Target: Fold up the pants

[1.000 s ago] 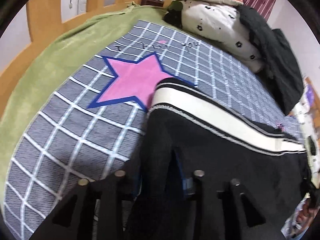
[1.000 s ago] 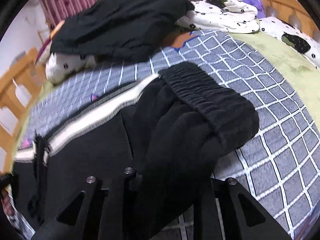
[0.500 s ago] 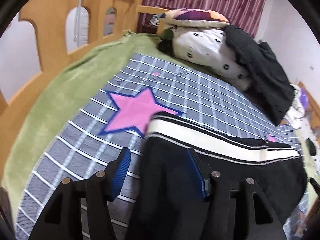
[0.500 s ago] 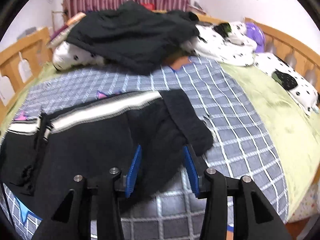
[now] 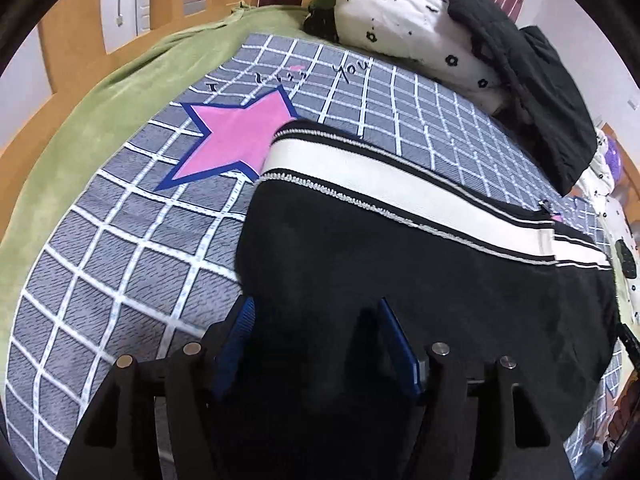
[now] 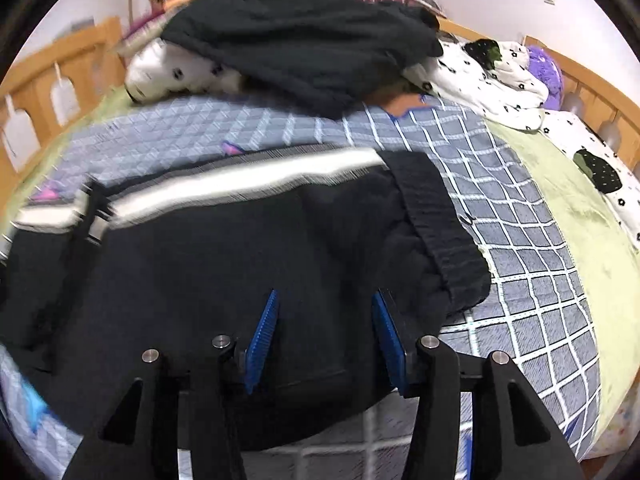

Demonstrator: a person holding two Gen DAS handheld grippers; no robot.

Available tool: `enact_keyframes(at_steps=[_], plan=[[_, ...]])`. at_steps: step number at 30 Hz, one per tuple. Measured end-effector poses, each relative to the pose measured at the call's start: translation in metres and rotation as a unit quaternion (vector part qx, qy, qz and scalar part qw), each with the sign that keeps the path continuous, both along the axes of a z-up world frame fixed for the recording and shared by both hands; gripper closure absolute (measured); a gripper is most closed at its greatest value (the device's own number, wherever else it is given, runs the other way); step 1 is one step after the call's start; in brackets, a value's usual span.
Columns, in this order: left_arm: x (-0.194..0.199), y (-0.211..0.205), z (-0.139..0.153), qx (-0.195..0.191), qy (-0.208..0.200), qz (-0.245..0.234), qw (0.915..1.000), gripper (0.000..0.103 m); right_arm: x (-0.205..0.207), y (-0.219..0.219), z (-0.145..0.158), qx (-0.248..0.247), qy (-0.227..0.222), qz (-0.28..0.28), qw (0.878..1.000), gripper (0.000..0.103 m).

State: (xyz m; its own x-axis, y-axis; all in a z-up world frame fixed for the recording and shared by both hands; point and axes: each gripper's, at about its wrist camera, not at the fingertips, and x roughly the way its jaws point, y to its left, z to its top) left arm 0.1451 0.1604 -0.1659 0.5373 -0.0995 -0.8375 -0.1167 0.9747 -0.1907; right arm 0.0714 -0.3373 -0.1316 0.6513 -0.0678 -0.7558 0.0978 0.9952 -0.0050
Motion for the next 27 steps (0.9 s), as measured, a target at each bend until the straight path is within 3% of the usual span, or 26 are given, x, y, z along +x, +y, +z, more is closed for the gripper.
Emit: enact_keyframes(at_steps=[3,6,11,15,17,18,20,25,27], plan=[[-0.016,0.007,0.005,0.002,-0.012,0.010,0.9999,0.042,-0.010,0.026,0.020,0.065,-0.026,0.028,0.997,0.054],[-0.035,0.014,0.008,0.011,-0.017,0.020,0.9996,0.042,-0.011,0.069,0.024,0.122,-0.020,0.085,0.989,0.054],[-0.061,0.031,0.010,0.004,-0.025,0.029,0.9993,0.042,-0.016,0.150,0.013,0.132,-0.006,0.159,0.978,0.054],[-0.072,0.035,0.013,0.036,-0.030,0.028,0.9985,0.042,-0.017,0.188,-0.006,0.143,0.020,0.174,0.974,0.057],[-0.077,0.038,0.015,0.048,-0.035,0.026,0.9979,0.041,-0.014,0.199,-0.022,0.138,0.038,0.169,0.975,0.082],[-0.079,0.041,0.016,0.050,-0.038,0.026,0.9977,0.041,-0.012,0.200,-0.029,0.128,0.043,0.162,0.978,0.085],[-0.084,0.048,0.019,0.048,-0.043,0.030,0.9975,0.041,-0.014,0.200,-0.031,0.122,0.037,0.161,0.979,0.089],[-0.094,0.062,0.021,0.033,-0.051,0.027,0.9978,0.041,-0.027,0.176,-0.011,0.204,0.013,0.159,0.966,0.090],[-0.093,0.065,0.016,0.009,-0.042,0.020,0.9989,0.041,-0.025,0.179,-0.018,0.187,0.025,0.154,0.970,0.090]])
